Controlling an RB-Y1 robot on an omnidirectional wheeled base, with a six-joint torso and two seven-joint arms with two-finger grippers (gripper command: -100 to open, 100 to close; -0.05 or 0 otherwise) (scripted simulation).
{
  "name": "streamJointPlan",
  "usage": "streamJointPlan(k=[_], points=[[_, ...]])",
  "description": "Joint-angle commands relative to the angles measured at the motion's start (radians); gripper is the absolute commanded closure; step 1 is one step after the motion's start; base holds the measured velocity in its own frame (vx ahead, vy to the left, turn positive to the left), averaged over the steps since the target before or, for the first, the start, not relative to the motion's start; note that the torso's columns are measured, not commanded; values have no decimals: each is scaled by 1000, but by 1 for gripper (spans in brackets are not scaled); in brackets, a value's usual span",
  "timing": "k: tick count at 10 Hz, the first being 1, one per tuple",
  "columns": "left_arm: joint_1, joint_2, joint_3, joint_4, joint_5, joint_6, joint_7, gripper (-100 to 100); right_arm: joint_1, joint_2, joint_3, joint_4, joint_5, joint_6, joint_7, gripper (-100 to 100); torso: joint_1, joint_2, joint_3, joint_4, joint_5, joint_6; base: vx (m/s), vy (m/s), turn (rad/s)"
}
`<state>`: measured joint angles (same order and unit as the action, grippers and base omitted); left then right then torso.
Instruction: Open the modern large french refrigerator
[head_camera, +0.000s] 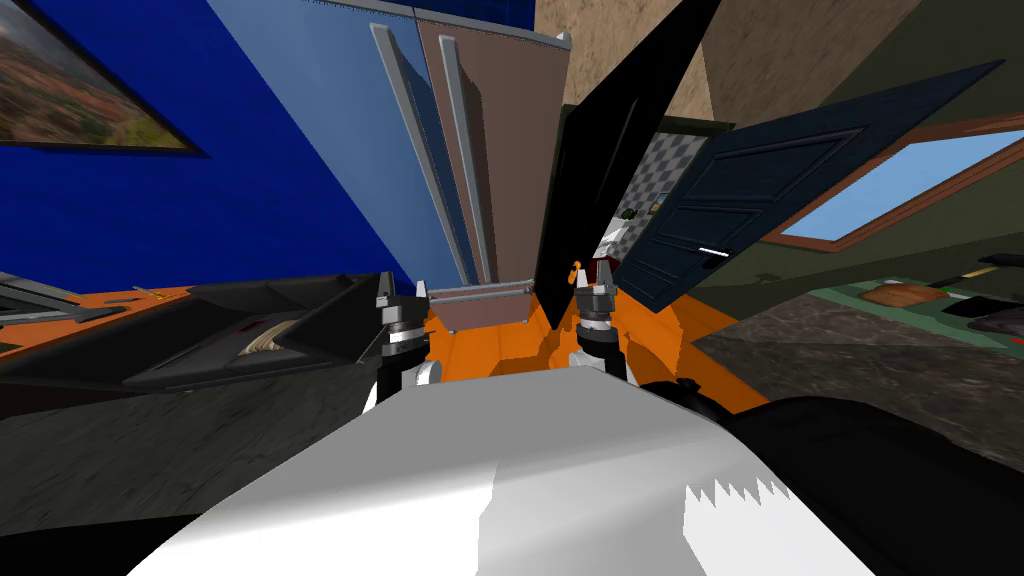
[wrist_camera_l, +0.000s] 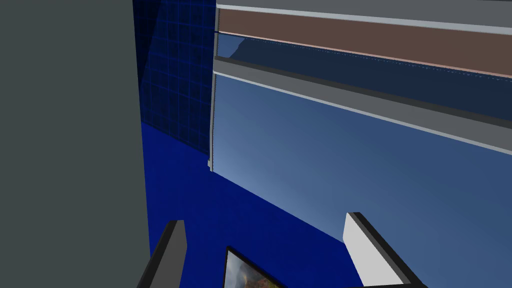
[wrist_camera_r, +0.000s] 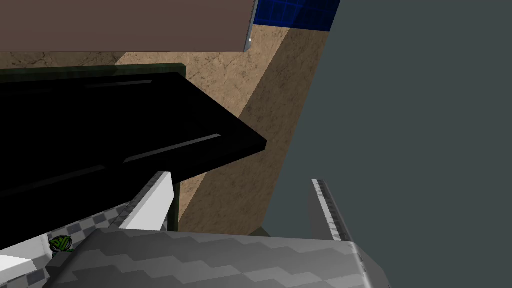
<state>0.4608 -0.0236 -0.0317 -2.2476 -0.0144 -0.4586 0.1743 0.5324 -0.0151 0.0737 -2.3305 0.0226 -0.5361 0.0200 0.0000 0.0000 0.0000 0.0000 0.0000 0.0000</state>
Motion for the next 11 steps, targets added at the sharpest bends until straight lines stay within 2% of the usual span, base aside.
streamJointPlan(k=[1,9,10,11], points=[[0,0,0,0,0,0,0,0,0,0,0,0,0,0,0,0,0,40,-82,41,0,0,0,0,0],[0,0,0,0,0,0,0,0,0,0,0,0,0,0,0,0,0,618,-1234,617,0,0,0,0,0],[-2,45,-1,11,0,-7,-1,-100,0,0,0,0,0,0,0,0,0,691,-1382,691,0,0,24,-2,-14],[-4,73,-2,23,0,-14,-1,-100,0,0,0,0,0,0,0,0,0,724,-1451,724,0,0,48,1,-19]])
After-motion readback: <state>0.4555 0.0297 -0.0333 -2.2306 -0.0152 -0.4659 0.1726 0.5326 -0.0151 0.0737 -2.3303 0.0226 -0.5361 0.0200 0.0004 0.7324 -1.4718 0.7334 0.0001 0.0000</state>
